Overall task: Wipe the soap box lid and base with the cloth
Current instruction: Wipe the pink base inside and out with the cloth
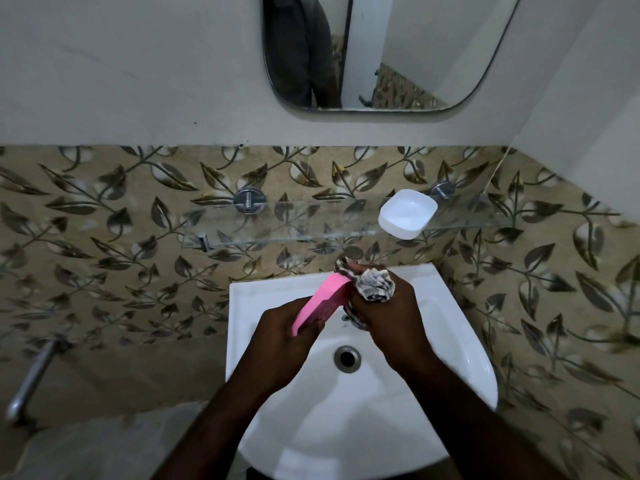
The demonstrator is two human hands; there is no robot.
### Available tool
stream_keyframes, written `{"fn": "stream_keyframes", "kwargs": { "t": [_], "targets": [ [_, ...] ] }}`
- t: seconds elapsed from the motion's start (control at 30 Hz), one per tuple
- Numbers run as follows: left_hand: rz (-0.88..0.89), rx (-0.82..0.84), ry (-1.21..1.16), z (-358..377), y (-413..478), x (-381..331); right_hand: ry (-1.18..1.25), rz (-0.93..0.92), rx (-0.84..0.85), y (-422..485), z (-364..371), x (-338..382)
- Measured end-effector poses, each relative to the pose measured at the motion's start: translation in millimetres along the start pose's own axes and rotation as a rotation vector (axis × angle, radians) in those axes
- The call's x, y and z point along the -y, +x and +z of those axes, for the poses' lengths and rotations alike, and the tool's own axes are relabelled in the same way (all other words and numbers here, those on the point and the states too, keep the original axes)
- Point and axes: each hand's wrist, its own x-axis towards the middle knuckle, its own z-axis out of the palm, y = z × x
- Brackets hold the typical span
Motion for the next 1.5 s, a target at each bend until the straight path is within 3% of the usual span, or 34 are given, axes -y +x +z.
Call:
{"fn": "stream_keyframes", "kwargs": {
  "t": [0.27, 0.4, 0.5, 0.77, 0.93, 1.0, 1.07, 1.17, 1.2, 1.27, 1.5],
  "targets": [
    [0.051, -0.087, -0.102, 7, -2, -3, 0.199, 0.168, -0.082, -2, 13, -2],
    [0.072, -0.007, -0.016, 16, -3, -4, -0.037, -0.06, -0.161, 3, 8, 5],
    [0.069, 0.001, -0.017, 20, -5, -8, -0.234, -0.219, -0.105, 0, 9, 7],
    [0.081, -0.113, -0.098, 18, 6, -18, -0.206, -0.299, -0.038, -7, 15, 9],
    [0.027, -0.088, -0.065, 14, 10, -4, -0.649, -0.871, 0.141, -10, 19, 16],
    [0.041, -0.093, 0.005, 11, 11, -4, -0.755, -0.962, 0.191, -8, 20, 15],
    [0.08, -0.102, 0.0, 10, 11, -6, -0.575, -0.809, 0.123, -8, 19, 12],
    [0.083, -0.131, -0.029, 11, 6, -11, -0.149, -0.269, 0.036, -5, 18, 16],
    [0.092, -0.138, -0.041, 10, 5, -12, -0.088, -0.169, 0.045, -2, 17, 13],
    [0.112, -0.14, -0.087, 9, 5, -15, -0.104, -0.195, 0.039, -3, 17, 11],
    [0.085, -0.089, -0.171, -2, 12, -9, -0.279, -0.588, 0.079, -7, 24, 18]
  ]
}}
